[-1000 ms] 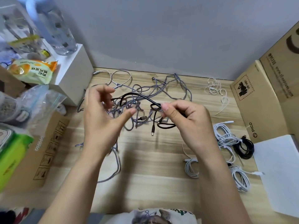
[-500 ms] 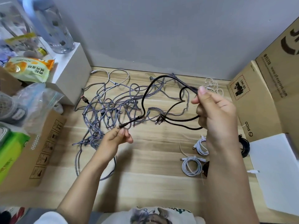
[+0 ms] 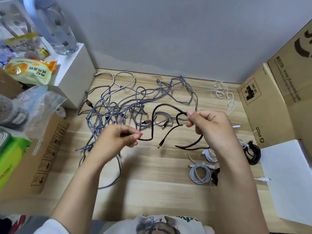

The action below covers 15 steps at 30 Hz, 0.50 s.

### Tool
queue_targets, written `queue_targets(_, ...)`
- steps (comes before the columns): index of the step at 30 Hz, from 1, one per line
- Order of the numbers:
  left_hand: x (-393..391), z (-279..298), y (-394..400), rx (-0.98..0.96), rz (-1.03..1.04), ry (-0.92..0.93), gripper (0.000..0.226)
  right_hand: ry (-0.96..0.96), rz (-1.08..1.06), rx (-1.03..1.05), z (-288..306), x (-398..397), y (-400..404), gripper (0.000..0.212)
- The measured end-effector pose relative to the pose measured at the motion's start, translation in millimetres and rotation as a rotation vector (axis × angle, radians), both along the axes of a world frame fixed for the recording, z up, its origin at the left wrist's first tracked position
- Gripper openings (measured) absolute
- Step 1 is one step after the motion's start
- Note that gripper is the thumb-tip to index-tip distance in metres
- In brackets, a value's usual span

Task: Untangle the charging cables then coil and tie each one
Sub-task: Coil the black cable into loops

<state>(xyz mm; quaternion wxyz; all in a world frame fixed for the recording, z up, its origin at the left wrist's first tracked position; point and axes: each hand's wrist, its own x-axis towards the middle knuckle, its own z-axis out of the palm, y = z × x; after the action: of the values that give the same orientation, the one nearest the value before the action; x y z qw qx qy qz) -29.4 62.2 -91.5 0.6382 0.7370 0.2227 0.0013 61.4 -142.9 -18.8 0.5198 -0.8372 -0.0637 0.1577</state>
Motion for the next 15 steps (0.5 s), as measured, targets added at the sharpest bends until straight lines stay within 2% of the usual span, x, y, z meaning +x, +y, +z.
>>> queue_targets(2,-2,0,1,0.067,-0.008,0.068,0.021,0.035,0.096,-0.164,-8,1,-3,0.039)
queue_targets(4,-4,5,0,-0.027,0.032,0.013,0.019,0.071,0.217,-0.381,-16,3,-6,0.039)
queue_targets(7,-3,18,-3,-0.192,0.063,-0.124,0.016,0.084,0.562,-0.748,-29,3,-6,0.027)
queue_targets(8,-4,23,-5,-0.239,0.068,-0.153,0.014,0.087,0.653,-0.799,-32,1,-3,0.024)
queue_targets(12,-1,34,-16,-0.416,0.042,-0.159,0.021,0.088,0.738,-0.684,-37,-6,9,0.031)
queue_targets(14,0,36,-20,-0.454,0.039,-0.144,0.022,-0.016,0.673,-0.573,-35,-7,15,0.018)
queue_targets(15,0,36,-22,-0.469,0.043,-0.140,0.022,-0.093,0.621,-0.511,-33,-7,16,0.022)
